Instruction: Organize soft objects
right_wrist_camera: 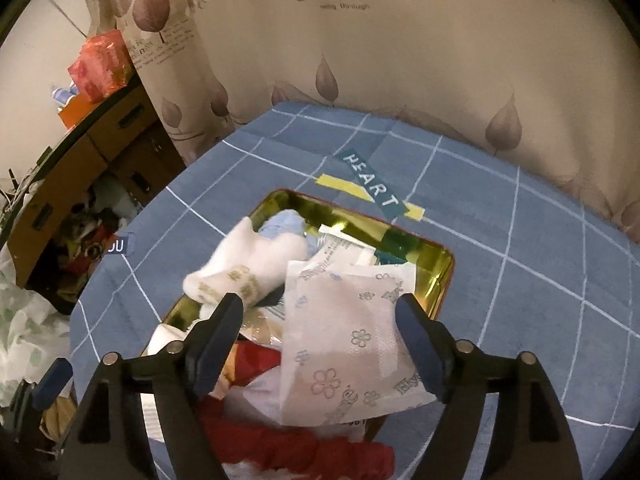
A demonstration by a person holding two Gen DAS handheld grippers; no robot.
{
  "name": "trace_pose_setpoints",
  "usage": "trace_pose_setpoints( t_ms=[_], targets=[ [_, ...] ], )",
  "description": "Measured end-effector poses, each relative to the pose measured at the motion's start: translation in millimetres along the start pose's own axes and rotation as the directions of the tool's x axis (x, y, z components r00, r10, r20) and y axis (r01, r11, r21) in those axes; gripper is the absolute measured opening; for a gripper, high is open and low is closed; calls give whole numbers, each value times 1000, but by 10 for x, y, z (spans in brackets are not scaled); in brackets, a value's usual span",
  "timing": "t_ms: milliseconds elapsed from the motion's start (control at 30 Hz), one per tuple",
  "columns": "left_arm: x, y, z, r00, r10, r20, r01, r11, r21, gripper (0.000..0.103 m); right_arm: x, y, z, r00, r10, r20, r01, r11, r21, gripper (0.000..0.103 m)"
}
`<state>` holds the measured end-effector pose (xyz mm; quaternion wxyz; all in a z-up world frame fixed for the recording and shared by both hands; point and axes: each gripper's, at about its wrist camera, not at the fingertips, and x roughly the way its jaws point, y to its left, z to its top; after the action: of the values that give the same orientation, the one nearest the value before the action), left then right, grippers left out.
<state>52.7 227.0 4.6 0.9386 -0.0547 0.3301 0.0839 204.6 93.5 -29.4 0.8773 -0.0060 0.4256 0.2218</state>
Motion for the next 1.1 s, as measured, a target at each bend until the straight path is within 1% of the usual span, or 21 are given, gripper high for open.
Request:
trace_pose_setpoints(
  t_ms=[67,133,200,267,333,400,467,533,667,733,833,1100],
  targets=[
    [-11,-23,-4,1000,5,4,-5,1000,14,57,-106,54,-13,1000,-10,29,11,1000,-15,78],
    [-14,-34,-6,1000,6,4,-6,1000,19,57,-268,110,-59,997,-17,74,19,1000,-24,82],
    [-8,-26,-8,1000,6,0,-6,1000,15,57,-440,150,-130,992,-26,123,29,999,-27,91],
    [6,-19,-5,1000,13,-6,-13,1000,11,57,-613,175,-254,981,-57,184,59,998,-8,94],
    [15,-11,2,1000,26,-9,-25,1000,8,57,-760,189,-405,967,-104,231,104,994,15,96],
    [6,-10,0,999,36,-8,-36,999,7,57,-860,194,-562,958,-136,253,133,991,28,99],
    [-6,-27,-7,999,45,-7,-44,999,14,57,-927,204,-710,953,-165,254,162,986,33,100],
    [-7,-49,-11,998,57,-9,-57,998,26,57,-971,218,-834,954,-187,235,184,982,35,101],
    [-21,-92,-18,998,66,-9,-66,997,43,57,-1035,258,-1055,959,-198,202,194,980,42,102],
    [-33,-106,-20,997,74,-2,-73,996,49,57,-1031,301,-1126,960,-204,191,204,979,24,102],
    [-44,-128,-26,997,82,4,-82,995,59,57,-1036,394,-1229,953,-229,196,237,971,-17,102],
    [-42,-121,-17,996,89,3,-89,995,55,57,-938,513,-1326,964,-206,170,220,974,-62,102]
  ],
)
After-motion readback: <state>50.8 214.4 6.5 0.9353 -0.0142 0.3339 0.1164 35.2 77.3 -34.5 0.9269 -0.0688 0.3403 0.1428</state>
